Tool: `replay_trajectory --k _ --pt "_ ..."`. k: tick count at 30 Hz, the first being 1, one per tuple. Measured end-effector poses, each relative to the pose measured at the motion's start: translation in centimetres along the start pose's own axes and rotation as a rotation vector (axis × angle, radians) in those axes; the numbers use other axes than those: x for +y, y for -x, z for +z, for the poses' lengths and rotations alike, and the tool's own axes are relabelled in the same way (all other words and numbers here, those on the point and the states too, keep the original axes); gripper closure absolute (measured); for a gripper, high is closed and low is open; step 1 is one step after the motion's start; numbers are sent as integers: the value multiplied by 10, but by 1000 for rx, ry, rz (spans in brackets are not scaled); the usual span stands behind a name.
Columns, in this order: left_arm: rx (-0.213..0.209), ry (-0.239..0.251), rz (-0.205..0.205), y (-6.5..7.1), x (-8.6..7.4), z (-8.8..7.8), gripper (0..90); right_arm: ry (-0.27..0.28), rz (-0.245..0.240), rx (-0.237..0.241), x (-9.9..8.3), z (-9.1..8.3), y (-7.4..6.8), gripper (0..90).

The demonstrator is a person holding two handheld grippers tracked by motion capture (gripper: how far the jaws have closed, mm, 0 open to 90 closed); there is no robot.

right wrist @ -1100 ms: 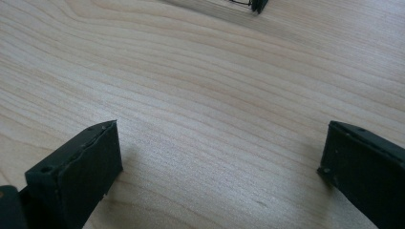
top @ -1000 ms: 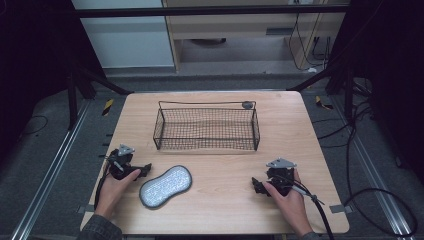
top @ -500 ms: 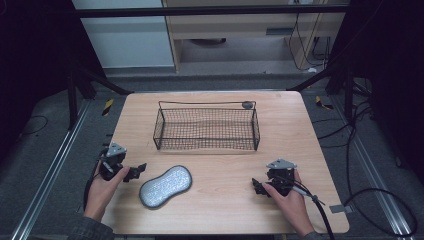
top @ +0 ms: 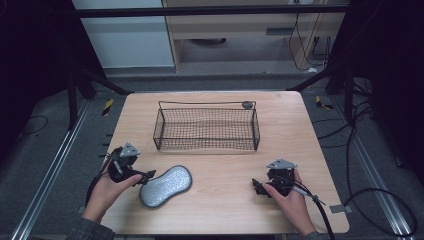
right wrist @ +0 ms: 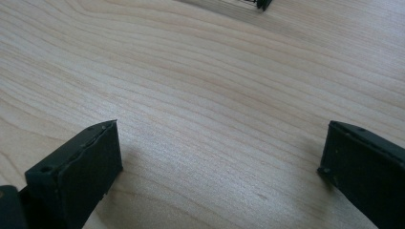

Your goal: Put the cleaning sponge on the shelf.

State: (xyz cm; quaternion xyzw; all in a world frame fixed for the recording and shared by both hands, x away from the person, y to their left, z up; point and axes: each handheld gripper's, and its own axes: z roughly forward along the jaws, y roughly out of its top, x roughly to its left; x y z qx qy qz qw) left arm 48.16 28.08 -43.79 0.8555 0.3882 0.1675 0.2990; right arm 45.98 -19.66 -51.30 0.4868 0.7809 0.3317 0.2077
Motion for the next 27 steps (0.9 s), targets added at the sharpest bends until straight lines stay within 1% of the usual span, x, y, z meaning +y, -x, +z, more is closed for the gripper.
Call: replay_trajectory --k 1,2,3,7,8,9,10,13,15,16,18,19,20,21,22,23,24,25,27 --pt "-10 -12 11 2 1 1 37 -1 0 1 0 0 0 4" --pt "-10 -12 11 2 1 1 39 -1 0 1 0 0 0 4" --pt "-19 -24 32 6 2 1 43 -1 -1 2 0 0 0 4" --pt "-37 -39 47 11 5 2 41 -1 -1 3 0 0 0 4" --pt "-44 -59 70 15 7 2 40 -1 -1 2 0 0 0 4" --pt "-49 -70 80 17 8 3 40 -3 0 3 0 0 0 4" --pt "-49 -70 80 17 8 3 40 -3 0 3 0 0 0 4" --pt "-61 -104 115 25 14 7 40 -3 -2 4 0 0 0 4" --pt "-61 -108 118 26 16 8 39 -3 -2 4 0 0 0 4" --pt "-69 -108 113 28 19 9 38 -3 -4 4 0 0 0 4" --pt "-90 -119 118 31 22 11 36 -2 -5 5 0 -1 0 4" --pt "-90 -119 118 31 22 11 36 -2 -5 5 0 -1 0 4" --pt "-92 -140 136 34 25 13 36 -3 -6 6 0 -1 1 4" --pt "-92 -140 136 34 25 13 36 -4 -7 6 0 -1 1 4" --pt "-94 -157 153 35 26 13 36 -4 -7 6 0 -1 1 4" --pt "-111 -172 164 38 28 15 36 -5 -7 7 0 -1 1 4" --pt "-116 -180 173 39 29 16 36 -6 -6 8 0 -1 1 4" --pt "-116 -180 173 39 29 16 37 -6 -6 8 0 -1 1 4" --pt "-114 -208 195 42 31 19 37 -5 -6 9 0 -1 1 4"
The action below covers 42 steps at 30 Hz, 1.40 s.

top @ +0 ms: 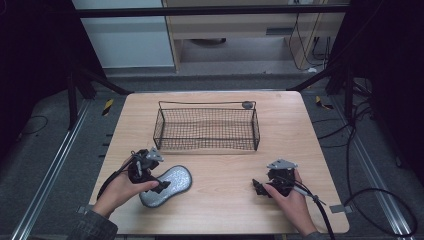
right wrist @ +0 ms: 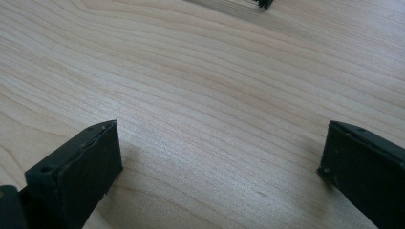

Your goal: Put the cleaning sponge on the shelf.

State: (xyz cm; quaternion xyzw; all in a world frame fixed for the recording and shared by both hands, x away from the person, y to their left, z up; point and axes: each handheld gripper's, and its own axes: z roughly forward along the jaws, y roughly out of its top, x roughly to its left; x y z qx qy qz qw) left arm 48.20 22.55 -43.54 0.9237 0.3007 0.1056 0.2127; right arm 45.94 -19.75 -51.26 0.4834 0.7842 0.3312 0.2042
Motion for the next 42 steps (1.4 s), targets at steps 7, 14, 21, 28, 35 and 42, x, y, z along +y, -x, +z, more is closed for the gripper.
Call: replay_trajectory --k 7,14,21,28,35,42 --pt "-28 -91 49 6 5 9 36 -1 -1 0 0 0 0 4" --pt "-42 -177 75 8 6 26 39 -3 -2 2 0 0 0 4" --pt "-43 -181 60 9 8 30 37 -3 -3 2 0 0 0 4" --pt "-48 -198 57 11 6 38 37 -3 -5 2 0 0 0 4" --pt "-65 -205 59 11 5 45 27 -3 -5 2 0 0 0 4" --pt "-78 -206 55 10 2 50 17 -3 -7 5 0 -1 0 4"
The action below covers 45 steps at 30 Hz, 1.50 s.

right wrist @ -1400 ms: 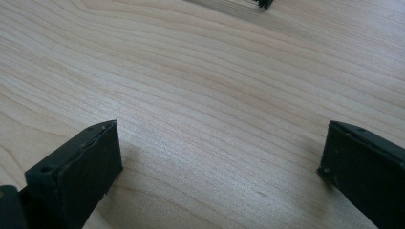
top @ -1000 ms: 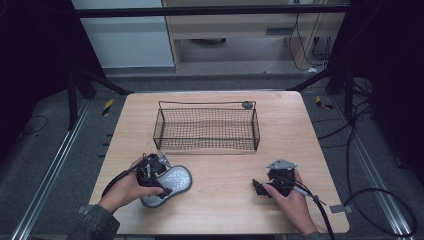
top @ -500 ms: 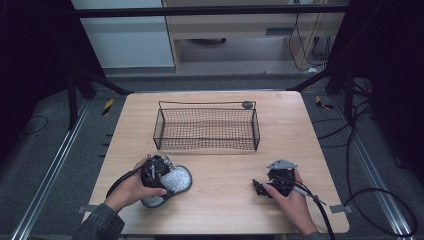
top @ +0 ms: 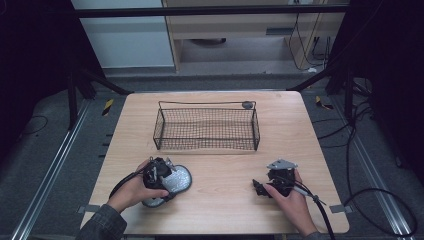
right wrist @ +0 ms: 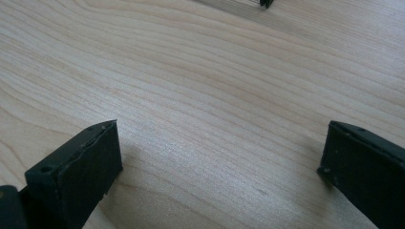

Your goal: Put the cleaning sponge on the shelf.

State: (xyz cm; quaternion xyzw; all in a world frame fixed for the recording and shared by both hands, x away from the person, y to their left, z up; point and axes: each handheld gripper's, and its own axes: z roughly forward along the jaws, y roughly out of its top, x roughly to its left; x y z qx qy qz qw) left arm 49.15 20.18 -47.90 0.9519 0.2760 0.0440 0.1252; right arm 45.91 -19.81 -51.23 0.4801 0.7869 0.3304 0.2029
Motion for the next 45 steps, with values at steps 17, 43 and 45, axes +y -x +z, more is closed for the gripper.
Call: replay_trajectory --k 17,43,45 --pt "2 13 0 -4 -1 -3 90 1 -1 -1 0 0 0 4" --pt "103 72 149 6 19 -37 116 1 0 0 0 0 0 4" --pt "112 74 166 6 23 -40 117 1 -1 0 0 0 0 4"
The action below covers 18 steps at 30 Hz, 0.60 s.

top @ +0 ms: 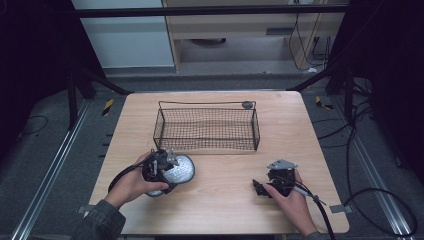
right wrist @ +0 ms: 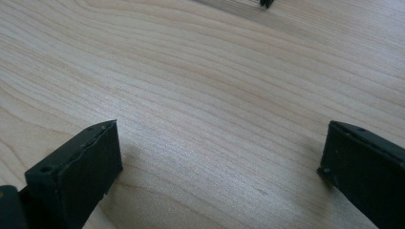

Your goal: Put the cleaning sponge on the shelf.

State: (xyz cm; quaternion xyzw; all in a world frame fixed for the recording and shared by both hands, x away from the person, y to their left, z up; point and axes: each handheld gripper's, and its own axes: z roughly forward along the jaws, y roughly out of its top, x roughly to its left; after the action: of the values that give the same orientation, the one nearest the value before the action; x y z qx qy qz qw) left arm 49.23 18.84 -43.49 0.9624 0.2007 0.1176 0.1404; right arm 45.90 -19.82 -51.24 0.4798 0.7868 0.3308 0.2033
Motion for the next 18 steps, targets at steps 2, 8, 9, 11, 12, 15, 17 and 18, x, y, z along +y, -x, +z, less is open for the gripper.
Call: replay_trajectory --k 2,8,9,11,12,15,17,18 --pt "5 3 7 0 1 -1 116 0 0 1 0 0 0 4" --pt "32 22 35 -3 14 -11 116 1 1 0 0 0 0 4" --pt "37 22 41 -3 16 -12 116 1 1 -1 0 0 0 4" --pt "45 25 47 -5 20 -16 116 1 2 -2 0 0 0 4" --pt "51 26 53 -6 22 -17 116 1 2 -2 0 0 0 4" --pt "65 22 59 -10 29 -23 116 2 5 -2 0 0 0 4" --pt "72 21 66 -13 34 -27 116 2 3 -2 0 0 0 4" --pt "76 25 70 -14 36 -30 116 2 3 -2 0 0 0 4"
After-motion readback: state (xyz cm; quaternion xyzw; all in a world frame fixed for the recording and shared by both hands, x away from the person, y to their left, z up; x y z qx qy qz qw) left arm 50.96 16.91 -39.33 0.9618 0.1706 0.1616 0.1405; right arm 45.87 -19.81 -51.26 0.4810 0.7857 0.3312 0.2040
